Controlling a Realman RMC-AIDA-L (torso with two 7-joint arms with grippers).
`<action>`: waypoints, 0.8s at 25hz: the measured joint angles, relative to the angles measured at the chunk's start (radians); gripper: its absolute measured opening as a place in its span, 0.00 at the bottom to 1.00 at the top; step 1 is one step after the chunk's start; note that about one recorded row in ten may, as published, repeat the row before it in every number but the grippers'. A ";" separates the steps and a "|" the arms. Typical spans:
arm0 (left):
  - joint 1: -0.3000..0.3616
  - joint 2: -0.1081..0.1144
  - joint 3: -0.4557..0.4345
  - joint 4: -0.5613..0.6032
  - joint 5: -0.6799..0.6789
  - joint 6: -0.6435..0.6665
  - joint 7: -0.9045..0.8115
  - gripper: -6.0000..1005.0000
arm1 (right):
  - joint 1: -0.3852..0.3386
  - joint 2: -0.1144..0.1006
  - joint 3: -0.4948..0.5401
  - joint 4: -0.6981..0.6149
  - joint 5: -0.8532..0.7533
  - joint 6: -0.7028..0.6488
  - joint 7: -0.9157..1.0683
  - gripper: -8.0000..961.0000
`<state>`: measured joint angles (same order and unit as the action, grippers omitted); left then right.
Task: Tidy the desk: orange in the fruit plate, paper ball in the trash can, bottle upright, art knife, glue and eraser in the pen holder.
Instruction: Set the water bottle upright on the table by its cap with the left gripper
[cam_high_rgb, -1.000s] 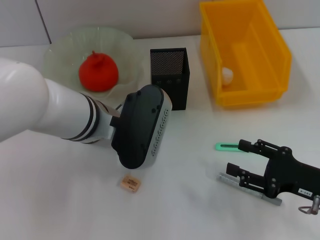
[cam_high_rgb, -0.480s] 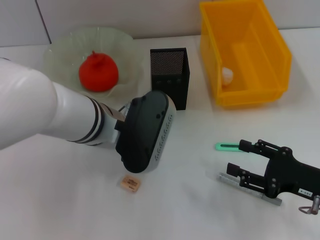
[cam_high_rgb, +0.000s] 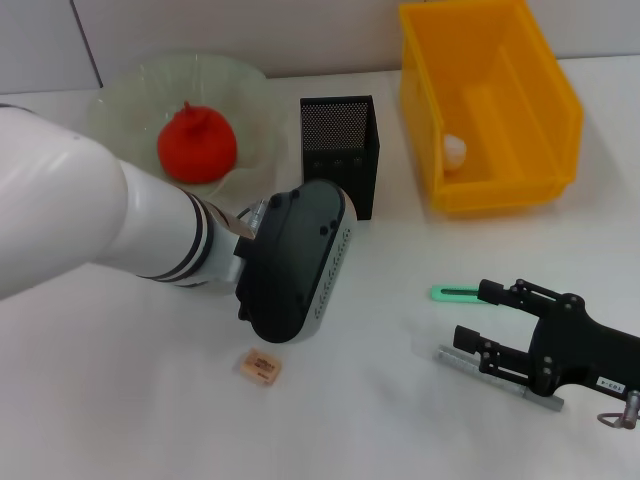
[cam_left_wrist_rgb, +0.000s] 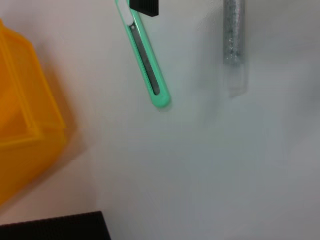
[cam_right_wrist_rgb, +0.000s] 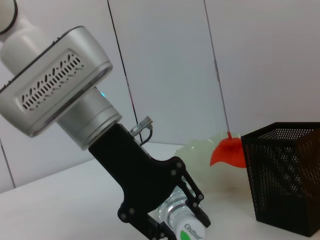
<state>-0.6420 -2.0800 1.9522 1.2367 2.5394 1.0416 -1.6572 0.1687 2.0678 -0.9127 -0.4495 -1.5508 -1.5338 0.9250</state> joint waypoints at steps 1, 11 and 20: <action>0.000 0.000 -0.005 0.014 -0.001 0.021 -0.013 0.47 | 0.000 0.000 0.000 0.000 0.000 0.000 0.000 0.74; 0.095 0.006 -0.197 0.221 -0.143 0.239 -0.055 0.43 | 0.006 -0.001 0.000 -0.002 0.002 -0.004 0.000 0.74; 0.185 0.011 -0.503 0.243 -0.394 0.311 -0.047 0.43 | 0.018 -0.002 0.000 -0.006 0.004 -0.009 0.002 0.74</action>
<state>-0.4570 -2.0695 1.4487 1.4800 2.1450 1.3524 -1.7046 0.1862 2.0662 -0.9127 -0.4550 -1.5466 -1.5426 0.9272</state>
